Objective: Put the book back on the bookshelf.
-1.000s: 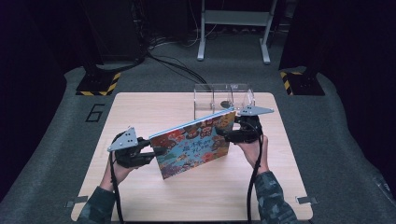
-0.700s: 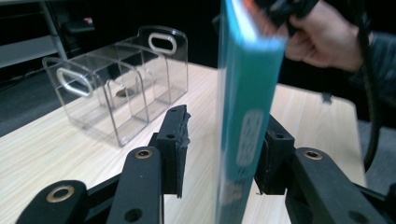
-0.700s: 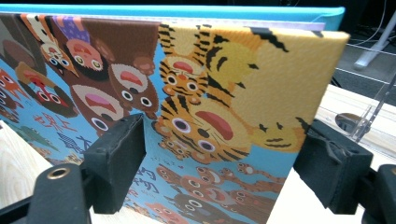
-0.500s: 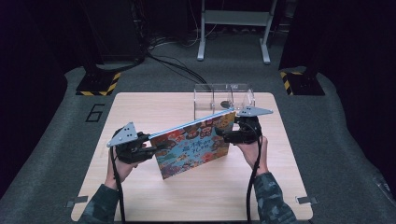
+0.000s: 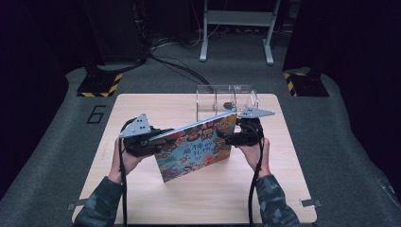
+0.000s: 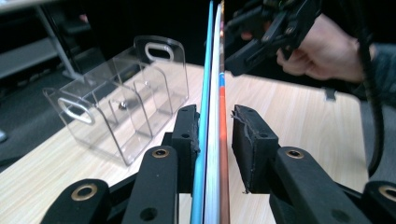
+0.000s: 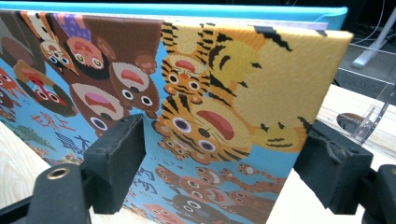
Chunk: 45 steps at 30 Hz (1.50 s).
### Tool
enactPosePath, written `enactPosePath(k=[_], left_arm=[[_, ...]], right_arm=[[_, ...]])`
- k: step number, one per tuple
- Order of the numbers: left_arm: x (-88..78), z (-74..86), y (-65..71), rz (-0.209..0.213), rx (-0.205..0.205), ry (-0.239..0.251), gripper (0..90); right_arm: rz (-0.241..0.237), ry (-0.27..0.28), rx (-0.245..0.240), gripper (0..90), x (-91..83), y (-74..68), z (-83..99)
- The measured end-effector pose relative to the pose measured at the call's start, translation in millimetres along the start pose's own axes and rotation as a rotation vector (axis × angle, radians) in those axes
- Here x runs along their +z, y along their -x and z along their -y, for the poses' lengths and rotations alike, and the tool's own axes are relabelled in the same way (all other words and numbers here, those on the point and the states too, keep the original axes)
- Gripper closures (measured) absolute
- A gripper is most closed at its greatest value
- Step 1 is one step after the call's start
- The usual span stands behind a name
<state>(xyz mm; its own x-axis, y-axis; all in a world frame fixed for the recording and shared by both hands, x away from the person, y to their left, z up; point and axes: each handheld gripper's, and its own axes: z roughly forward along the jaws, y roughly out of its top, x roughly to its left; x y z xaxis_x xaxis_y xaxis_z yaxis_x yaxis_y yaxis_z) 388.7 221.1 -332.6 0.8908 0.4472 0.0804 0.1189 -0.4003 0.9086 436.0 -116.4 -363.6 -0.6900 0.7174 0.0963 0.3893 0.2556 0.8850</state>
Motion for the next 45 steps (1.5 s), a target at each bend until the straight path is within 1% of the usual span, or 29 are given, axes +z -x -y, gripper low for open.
enactPosePath(k=[2,3,6,7,9,11,13,14,17,19,20,21,22,23,25,26,28,31,33,34,35,36,38,39,40,41,42,43,45], left_arm=[[2.8,-5.0,0.9,-0.010,0.017,-0.024,72.3],[3.7,-6.6,0.8,-0.003,0.028,-0.031,73.7],[3.1,-6.5,0.6,0.030,0.020,-0.025,77.2],[3.0,-6.6,0.4,0.036,0.016,-0.025,77.7],[2.8,-7.8,0.2,0.047,0.015,-0.037,78.5],[3.1,-8.7,-0.7,0.051,0.012,-0.042,78.7],[3.1,-9.0,-1.5,0.050,-0.007,-0.046,78.9],[3.0,-9.3,-2.8,0.050,-0.001,-0.048,79.0],[3.3,-9.3,-3.3,0.063,-0.019,-0.050,79.3],[3.1,-10.3,-4.6,0.070,-0.018,-0.058,79.6],[3.3,-11.1,-4.1,0.067,-0.029,-0.065,79.7],[3.4,-12.7,-4.1,0.065,-0.027,-0.079,79.8],[3.7,-14.8,-3.6,0.064,-0.019,-0.094,79.7],[3.8,-16.7,-3.2,0.071,-0.022,-0.110,79.8],[4.2,-19.7,-1.0,0.069,-0.019,-0.132,80.0],[4.3,-21.0,-0.3,0.074,-0.008,-0.140,80.0],[4.5,-21.4,0.9,0.070,-0.020,-0.142,80.3],[4.2,-20.1,-1.2,0.068,-0.032,-0.135,80.2],[4.0,-19.2,-3.1,0.075,-0.043,-0.131,80.2],[4.1,-19.0,-3.7,0.075,-0.042,-0.129,80.2],[4.2,-18.9,-4.4,0.074,-0.044,-0.127,80.1],[4.2,-18.9,-4.6,0.074,-0.045,-0.127,80.2],[4.3,-19.7,-3.4,0.078,-0.044,-0.134,80.2],[4.3,-20.7,-2.5,0.087,-0.037,-0.142,80.2],[5.0,-21.7,-1.1,0.082,-0.035,-0.146,80.3],[4.9,-23.5,-1.0,0.087,-0.029,-0.163,80.3],[5.1,-24.9,-0.3,0.082,-0.026,-0.175,80.4],[5.3,-25.6,0.0,0.084,-0.025,-0.179,80.4],[5.5,-25.8,1.9,0.076,-0.024,-0.175,80.6]], right_arm=[[0.000,0.001,0.002,19.2,0.0,-0.1,0.0],[-0.001,0.000,0.003,18.7,-0.2,-0.3,0.1],[-0.002,0.004,0.005,18.4,-1.5,-0.9,1.4],[-0.001,0.004,0.009,16.5,-2.4,-0.7,2.2],[0.018,0.003,0.009,14.6,-4.5,1.0,5.1],[0.039,0.013,0.023,14.4,-9.6,4.5,11.6],[0.062,-0.009,0.041,13.4,-14.6,10.2,21.2],[0.074,-0.024,0.061,12.8,-16.8,13.5,27.9],[0.155,-0.057,0.097,11.5,-24.8,25.7,57.0],[0.211,-0.084,0.147,9.4,-29.1,34.9,80.8],[0.236,-0.098,0.163,8.7,-30.9,39.7,93.0],[0.266,-0.119,0.189,8.3,-32.4,43.3,104.9],[0.304,-0.140,0.198,7.6,-33.4,47.4,116.0],[0.321,-0.154,0.218,7.5,-34.9,50.3,126.7],[0.367,-0.185,0.231,7.0,-37.7,55.6,146.1],[0.387,-0.194,0.239,6.2,-39.2,58.4,154.8],[0.438,-0.211,0.251,5.0,-42.3,64.0,169.8],[0.492,-0.227,0.270,1.9,-45.4,72.0,185.7],[0.518,-0.238,0.257,1.5,-47.2,75.9,191.5],[0.525,-0.237,0.249,1.5,-47.8,77.6,193.7],[0.517,-0.247,0.250,1.4,-48.5,79.6,195.8],[0.520,-0.245,0.266,1.5,-47.7,80.7,197.3],[0.520,-0.261,0.251,1.5,-48.1,82.4,198.2],[0.523,-0.256,0.251,1.5,-47.1,81.7,197.6],[0.527,-0.273,0.232,1.5,-47.6,82.1,197.7],[0.526,-0.269,0.248,1.4,-46.6,81.7,198.2],[0.515,-0.269,0.239,1.5,-47.3,83.9,199.8],[0.515,-0.262,0.255,2.3,-47.6,83.6,200.5],[0.514,-0.231,0.241,3.7,-48.7,84.6,202.2]])
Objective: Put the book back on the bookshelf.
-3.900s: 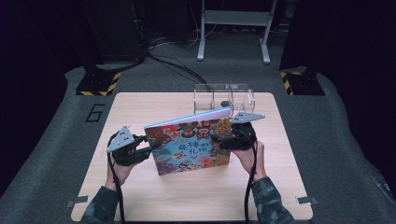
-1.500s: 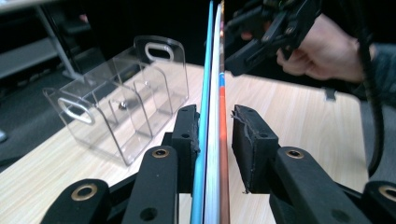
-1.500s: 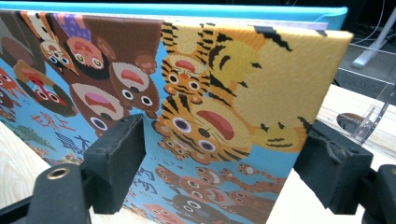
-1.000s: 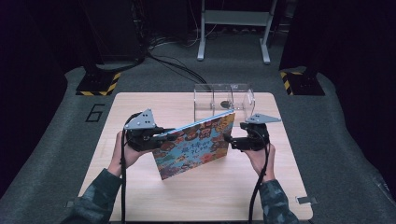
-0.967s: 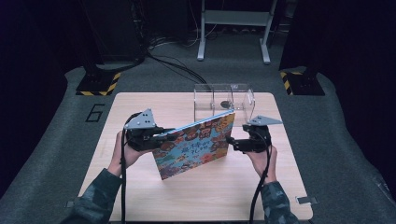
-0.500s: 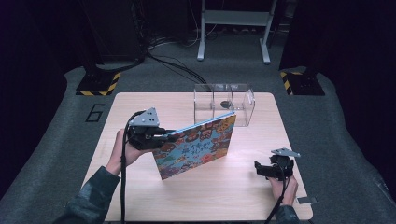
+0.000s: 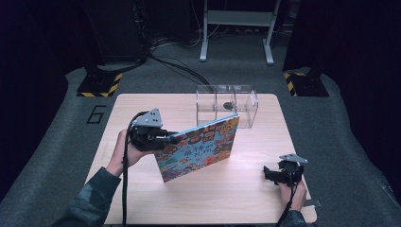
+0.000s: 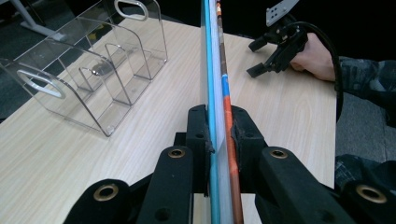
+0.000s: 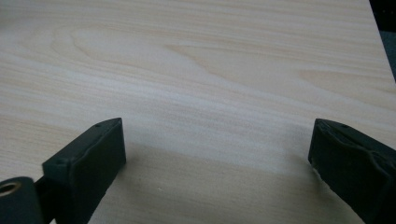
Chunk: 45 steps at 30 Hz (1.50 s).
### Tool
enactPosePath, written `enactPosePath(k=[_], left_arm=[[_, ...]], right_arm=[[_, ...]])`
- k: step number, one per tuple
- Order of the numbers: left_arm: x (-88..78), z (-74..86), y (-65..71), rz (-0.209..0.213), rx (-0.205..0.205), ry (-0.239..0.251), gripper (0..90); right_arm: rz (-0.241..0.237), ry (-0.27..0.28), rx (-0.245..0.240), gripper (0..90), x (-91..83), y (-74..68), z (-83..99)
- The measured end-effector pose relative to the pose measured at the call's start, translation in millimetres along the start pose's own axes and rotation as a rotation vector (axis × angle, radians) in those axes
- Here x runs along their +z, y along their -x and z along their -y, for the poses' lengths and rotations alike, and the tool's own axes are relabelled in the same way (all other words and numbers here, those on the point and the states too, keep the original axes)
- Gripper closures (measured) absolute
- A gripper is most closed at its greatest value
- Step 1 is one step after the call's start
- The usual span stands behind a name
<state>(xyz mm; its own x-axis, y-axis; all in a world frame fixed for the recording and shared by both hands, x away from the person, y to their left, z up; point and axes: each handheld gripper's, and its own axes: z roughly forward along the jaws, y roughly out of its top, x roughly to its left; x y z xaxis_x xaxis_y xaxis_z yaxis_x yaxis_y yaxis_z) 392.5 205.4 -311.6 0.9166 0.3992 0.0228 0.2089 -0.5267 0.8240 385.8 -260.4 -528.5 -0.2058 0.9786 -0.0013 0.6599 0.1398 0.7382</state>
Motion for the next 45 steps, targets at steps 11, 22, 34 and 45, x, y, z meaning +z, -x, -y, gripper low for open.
enactPosePath(k=[11,22,34,45], left_arm=[[7.5,-16.7,0.6,-0.027,-0.022,-0.005,81.0],[11.3,-42.5,-3.0,-0.053,-0.006,-0.048,81.0],[-0.5,-56.2,-5.6,-0.098,-0.008,-0.073,81.1],[-13.3,-62.7,-12.4,-0.116,-0.040,-0.041,81.1]], right_arm=[[-0.015,-0.003,-0.030,6.4,0.7,-2.0,-1.0],[-0.018,0.002,-0.020,7.4,0.8,-1.8,-1.1],[-0.012,0.011,-0.019,7.4,0.8,-1.7,-0.8],[-0.011,0.001,-0.022,6.4,1.4,-1.6,-1.3]])
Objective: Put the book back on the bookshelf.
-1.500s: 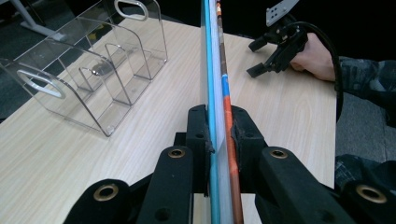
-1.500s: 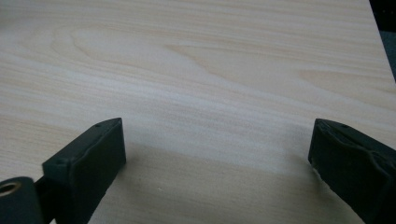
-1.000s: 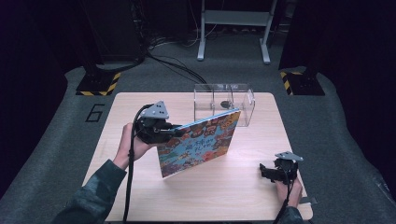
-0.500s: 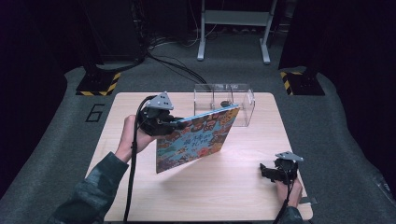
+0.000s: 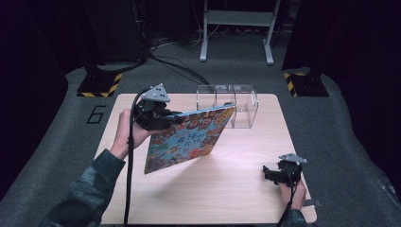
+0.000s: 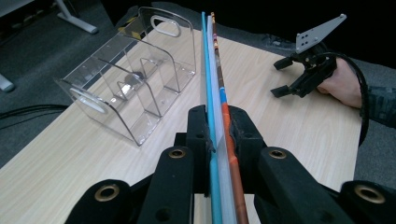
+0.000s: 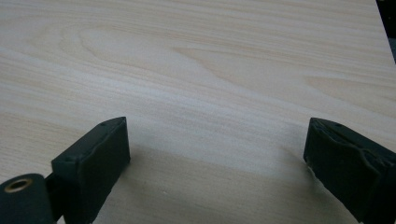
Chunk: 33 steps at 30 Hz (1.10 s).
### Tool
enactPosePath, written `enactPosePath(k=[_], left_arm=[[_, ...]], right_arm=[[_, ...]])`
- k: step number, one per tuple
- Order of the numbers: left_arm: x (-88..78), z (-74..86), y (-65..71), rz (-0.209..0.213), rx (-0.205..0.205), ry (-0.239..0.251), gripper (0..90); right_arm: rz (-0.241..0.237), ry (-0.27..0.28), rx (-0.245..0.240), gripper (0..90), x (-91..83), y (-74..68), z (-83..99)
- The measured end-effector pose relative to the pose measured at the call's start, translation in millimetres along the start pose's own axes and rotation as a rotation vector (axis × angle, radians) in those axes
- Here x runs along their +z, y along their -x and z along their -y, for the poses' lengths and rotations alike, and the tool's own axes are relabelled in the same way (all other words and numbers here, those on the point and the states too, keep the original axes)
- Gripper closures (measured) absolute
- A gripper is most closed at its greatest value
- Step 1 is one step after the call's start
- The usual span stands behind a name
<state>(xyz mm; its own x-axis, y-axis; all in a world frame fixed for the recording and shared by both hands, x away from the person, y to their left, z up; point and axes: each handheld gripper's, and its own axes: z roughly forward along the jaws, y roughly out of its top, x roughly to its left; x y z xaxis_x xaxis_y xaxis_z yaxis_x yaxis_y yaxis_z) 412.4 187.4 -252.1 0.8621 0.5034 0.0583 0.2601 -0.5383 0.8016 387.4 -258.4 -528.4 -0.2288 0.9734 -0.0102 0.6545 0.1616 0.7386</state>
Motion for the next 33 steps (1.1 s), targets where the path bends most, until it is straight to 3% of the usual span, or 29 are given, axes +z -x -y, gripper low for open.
enactPosePath(k=[11,26,33], left_arm=[[-10.1,-11.7,-12.8,-0.045,-0.021,0.001,81.0],[-2.0,-18.3,-30.2,-0.122,-0.106,0.004,81.0],[0.5,-25.6,-36.5,-0.144,-0.161,0.032,81.0]], right_arm=[[-0.011,0.006,0.000,5.6,-0.7,1.0,0.1],[-0.004,0.006,0.017,5.7,-0.1,1.2,-0.3],[-0.002,0.007,0.032,5.9,-0.8,0.9,-0.2]])
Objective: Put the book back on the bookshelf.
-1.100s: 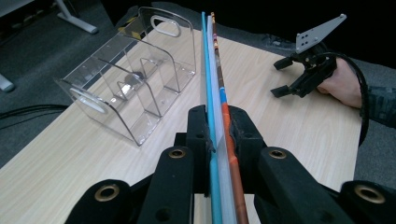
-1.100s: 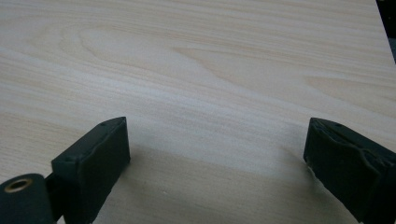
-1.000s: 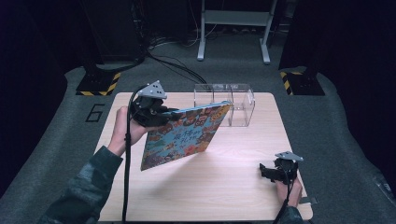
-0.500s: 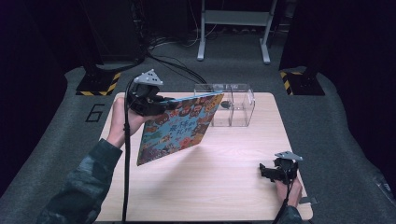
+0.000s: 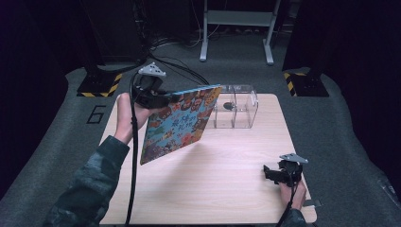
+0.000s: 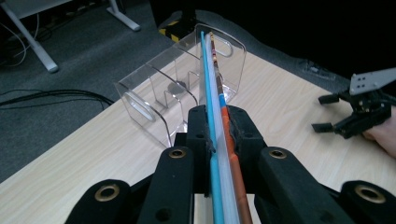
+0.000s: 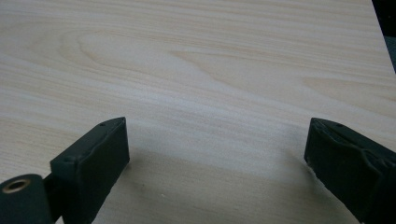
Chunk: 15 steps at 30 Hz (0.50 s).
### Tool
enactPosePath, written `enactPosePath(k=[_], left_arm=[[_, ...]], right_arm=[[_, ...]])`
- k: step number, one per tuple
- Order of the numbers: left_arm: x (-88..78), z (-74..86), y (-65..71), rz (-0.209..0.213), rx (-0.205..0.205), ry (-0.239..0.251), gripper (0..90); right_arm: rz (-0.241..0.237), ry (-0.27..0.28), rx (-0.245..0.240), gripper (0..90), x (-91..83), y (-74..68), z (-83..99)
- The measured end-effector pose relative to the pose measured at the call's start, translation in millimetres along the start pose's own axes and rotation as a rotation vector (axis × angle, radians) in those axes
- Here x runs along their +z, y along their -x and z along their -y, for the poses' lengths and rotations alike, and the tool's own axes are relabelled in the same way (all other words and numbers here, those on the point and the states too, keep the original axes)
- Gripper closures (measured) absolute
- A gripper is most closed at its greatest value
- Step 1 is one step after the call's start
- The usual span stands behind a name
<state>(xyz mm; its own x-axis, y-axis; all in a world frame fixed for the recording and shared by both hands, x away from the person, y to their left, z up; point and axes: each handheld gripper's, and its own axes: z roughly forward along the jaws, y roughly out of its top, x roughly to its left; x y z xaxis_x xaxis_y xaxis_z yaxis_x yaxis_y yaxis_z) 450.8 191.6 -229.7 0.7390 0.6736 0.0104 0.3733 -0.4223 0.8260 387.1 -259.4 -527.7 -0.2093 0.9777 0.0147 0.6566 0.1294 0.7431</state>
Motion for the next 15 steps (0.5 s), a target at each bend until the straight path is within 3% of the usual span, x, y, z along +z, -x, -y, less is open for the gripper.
enactPosePath(k=[15], left_arm=[[22.6,-21.1,0.7,-0.055,-0.063,0.051,81.0]], right_arm=[[-0.001,0.004,-0.003,6.5,-0.3,1.0,0.1]])
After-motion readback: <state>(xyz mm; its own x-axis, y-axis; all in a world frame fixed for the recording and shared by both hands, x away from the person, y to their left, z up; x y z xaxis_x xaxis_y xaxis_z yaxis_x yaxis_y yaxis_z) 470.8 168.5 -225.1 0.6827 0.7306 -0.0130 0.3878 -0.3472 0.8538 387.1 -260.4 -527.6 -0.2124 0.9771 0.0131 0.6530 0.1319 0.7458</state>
